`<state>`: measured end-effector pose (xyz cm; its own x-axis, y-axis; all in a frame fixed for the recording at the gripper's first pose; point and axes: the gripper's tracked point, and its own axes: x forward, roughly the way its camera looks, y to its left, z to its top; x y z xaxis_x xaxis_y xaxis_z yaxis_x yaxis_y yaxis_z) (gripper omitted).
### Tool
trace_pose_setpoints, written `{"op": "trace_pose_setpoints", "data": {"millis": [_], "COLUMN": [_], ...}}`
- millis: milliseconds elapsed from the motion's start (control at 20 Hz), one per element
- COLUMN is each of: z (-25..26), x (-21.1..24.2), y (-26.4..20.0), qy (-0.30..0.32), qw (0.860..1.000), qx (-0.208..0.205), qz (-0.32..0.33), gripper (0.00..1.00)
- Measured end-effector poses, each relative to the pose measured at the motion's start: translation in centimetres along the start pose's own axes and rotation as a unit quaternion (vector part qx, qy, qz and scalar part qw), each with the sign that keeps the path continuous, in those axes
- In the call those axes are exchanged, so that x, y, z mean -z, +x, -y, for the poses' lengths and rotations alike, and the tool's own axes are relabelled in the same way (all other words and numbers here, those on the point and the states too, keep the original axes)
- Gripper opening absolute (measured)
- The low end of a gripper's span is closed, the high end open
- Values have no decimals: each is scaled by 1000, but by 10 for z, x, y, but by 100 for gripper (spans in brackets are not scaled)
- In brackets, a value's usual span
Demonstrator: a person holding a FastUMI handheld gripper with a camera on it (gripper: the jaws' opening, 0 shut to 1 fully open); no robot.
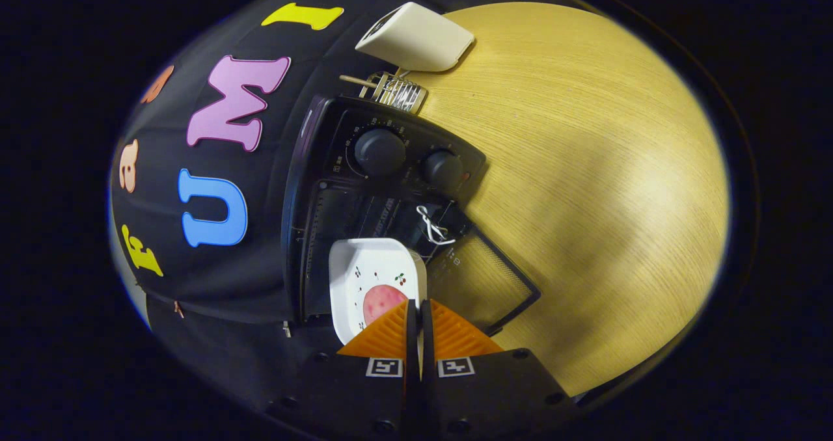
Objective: Open the toaster oven, put the food inside, and close the toaster oven door.
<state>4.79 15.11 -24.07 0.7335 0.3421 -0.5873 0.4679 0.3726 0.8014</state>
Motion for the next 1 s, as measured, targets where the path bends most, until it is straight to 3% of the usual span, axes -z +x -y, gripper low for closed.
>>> {"op": "trace_pose_setpoints", "data": {"millis": [250, 650, 1000], "z": [-14, -41, -44], "x": [-2, -15, -18], "y": [30, 68, 84], "qy": [43, 130, 146], "qw": [999, 987, 982], "qx": [7, -18, -12], "qz": [25, 95, 118], "gripper": [5, 5, 5]}}
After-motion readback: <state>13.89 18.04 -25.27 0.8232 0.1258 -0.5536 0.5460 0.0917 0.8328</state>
